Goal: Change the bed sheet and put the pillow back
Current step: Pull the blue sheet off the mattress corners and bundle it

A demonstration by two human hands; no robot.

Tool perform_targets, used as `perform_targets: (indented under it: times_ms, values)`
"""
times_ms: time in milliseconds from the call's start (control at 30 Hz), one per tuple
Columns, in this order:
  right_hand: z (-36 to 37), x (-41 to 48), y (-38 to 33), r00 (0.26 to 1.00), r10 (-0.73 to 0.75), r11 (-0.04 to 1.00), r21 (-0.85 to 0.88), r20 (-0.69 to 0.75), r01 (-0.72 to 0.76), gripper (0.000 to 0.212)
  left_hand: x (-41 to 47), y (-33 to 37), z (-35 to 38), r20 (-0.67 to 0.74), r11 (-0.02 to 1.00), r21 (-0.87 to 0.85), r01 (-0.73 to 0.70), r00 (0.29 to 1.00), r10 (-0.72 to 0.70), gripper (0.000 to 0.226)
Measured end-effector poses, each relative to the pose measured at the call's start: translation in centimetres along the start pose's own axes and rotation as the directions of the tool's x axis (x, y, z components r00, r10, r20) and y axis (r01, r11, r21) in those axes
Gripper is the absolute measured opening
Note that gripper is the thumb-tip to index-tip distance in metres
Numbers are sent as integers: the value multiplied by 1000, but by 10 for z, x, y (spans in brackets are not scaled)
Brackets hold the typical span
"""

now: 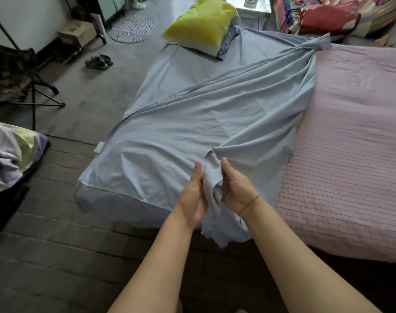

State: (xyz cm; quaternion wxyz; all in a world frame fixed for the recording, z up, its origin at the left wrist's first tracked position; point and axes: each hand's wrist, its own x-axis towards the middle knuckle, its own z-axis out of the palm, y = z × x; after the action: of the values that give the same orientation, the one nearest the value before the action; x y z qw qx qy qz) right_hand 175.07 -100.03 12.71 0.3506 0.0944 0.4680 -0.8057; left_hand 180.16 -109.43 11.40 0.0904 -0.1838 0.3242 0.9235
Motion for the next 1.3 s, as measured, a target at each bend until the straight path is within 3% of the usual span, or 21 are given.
perform_targets:
  times_ms: [200, 400, 533, 633, 733, 1033, 1100, 1200, 1300]
  values:
    - [22, 28, 40, 997, 72, 995, 68, -25, -70, 72, 1, 29, -51, -89, 996, 88, 14, 996, -6, 59]
    - [25, 41, 60, 989, 143, 987, -85, 47, -139, 78, 17, 43, -75, -329, 959, 278, 47, 943, 49, 32]
    - [24, 49, 55, 988, 77, 990, -106, -132, -92, 65, 18, 50, -85, -384, 916, 400, 14, 911, 154, 28]
    - [18, 70, 36, 927, 2, 994, -103, -376, -44, 46, 9, 55, -86, -379, 878, 478, -12, 899, 218, 25]
    - [13, 101, 5, 880, -49, 991, -133, -472, -17, 45, 2, 60, -89, -339, 860, 510, -26, 913, 228, 26]
    - [6, 187, -55, 808, -87, 932, -333, -583, -141, 69, -4, 71, -96, -263, 881, 472, -26, 950, 170, 24]
    - [6, 201, -58, 798, -81, 934, -325, -597, -148, 59, 1, 75, -99, -272, 910, 412, -39, 948, 163, 28]
    - [3, 217, -60, 824, -68, 946, -299, -563, -126, 23, 13, 82, -106, -331, 936, 348, -57, 927, 179, 29]
    - [-1, 231, -63, 871, -146, 948, -318, -468, -12, 25, 24, 92, -113, -430, 963, 258, -81, 883, 189, 28]
